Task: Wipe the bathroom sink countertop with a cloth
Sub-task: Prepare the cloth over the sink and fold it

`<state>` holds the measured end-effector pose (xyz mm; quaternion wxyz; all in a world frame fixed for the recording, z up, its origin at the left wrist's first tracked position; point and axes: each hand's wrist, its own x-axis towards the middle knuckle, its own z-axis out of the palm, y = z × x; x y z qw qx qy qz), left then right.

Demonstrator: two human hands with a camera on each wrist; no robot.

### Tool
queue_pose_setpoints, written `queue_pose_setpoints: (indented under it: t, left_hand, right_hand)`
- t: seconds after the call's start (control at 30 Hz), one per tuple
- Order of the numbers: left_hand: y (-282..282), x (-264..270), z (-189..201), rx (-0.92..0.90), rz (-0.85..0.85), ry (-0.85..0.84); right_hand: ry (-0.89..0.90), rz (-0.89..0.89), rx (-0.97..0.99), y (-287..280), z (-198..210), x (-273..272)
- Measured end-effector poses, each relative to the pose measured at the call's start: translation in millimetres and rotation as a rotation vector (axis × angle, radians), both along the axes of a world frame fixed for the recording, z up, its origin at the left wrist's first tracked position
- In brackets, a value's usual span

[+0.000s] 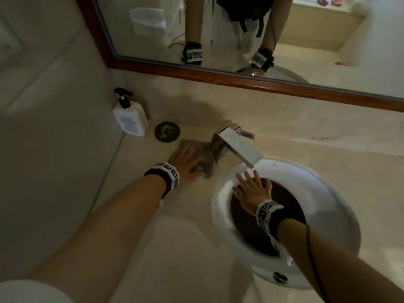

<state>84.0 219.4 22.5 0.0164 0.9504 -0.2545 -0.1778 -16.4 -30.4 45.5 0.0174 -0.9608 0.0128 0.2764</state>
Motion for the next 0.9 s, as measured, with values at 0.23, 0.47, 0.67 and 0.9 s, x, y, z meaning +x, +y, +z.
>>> queue_pose_setpoints:
  t: [0.23,0.47,0.67,0.9]
  left_hand:
    - [-12,-74,4,-0.116,0.218,0.100]
    - [3,-88,25,-0.207,0.244,-0.024]
    - [1,-82,26,-0.119,0.229,-0.066]
    - [-10,-86,25,-0.351,0.380,0.039]
  right_hand:
    - [0.029,-0.102,0.293,25,12,-11]
    - [-0.027,-0.059,0.430,45,12,-20]
    - [-0.171,-0.002,0.457,68,13,-16]
    - [-0.196,-0.093,0.474,84,9,-9]
